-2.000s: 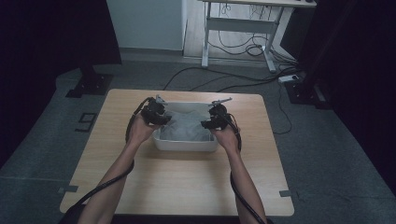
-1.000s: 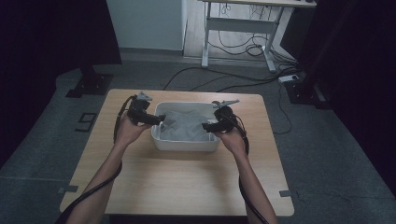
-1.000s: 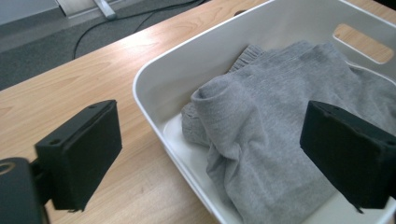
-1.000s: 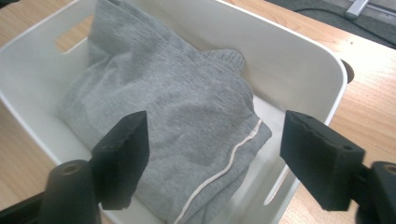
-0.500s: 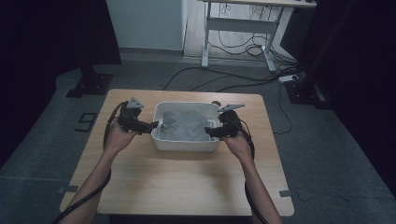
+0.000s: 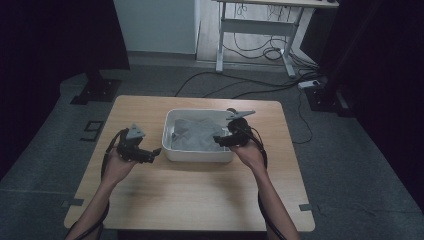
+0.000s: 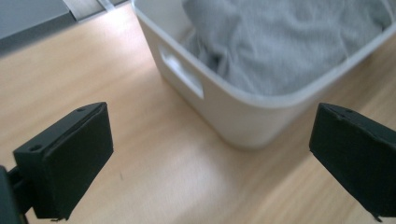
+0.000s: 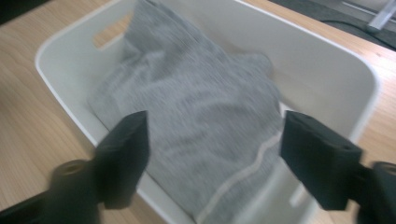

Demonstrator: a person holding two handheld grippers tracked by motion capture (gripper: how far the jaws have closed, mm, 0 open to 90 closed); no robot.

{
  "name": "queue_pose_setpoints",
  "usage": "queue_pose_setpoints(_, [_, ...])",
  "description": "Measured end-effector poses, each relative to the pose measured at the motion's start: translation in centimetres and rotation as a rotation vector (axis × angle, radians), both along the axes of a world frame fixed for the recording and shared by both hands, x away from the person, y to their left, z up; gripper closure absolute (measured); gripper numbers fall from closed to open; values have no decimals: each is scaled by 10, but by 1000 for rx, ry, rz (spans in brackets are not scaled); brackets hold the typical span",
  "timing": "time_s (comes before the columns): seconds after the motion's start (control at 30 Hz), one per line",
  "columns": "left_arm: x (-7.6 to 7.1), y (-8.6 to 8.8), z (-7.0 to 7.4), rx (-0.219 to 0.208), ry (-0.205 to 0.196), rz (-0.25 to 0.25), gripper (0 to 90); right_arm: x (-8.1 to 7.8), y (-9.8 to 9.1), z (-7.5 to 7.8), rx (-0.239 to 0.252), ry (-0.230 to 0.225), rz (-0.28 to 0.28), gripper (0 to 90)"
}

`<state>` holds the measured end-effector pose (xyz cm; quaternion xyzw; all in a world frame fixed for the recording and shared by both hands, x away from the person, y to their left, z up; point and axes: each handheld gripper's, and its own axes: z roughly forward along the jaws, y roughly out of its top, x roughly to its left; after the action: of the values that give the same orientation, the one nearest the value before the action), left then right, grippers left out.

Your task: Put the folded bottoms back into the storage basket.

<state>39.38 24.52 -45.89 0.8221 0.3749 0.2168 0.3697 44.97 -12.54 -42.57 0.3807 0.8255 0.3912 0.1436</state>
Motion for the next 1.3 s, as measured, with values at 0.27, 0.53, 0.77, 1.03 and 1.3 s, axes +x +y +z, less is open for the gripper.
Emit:
queue_pose_setpoints(0.27, [-32, 17, -52, -13, 54, 33, 0, 24, 40, -2, -3, 7, 56, 477])
queue_pose_setpoints(0.53, [-42, 15, -80, 60, 87, 12, 0, 52, 88, -17, -37, 48, 72, 540])
queue_pose_setpoints(0.77, [-40, 11, -86, 77, 94, -7, 0, 78, 122, -33, -105, 72, 16, 505])
queue_pose_setpoints(1.03, [-40, 9, -89, 84, 98, -16, 0, 96, 146, -50, -143, 92, -10, 462])
queue_pose_setpoints(1.3, [-39, 10, -89, 81, 110, -16, 0, 104, 155, -65, -176, 123, -24, 427])
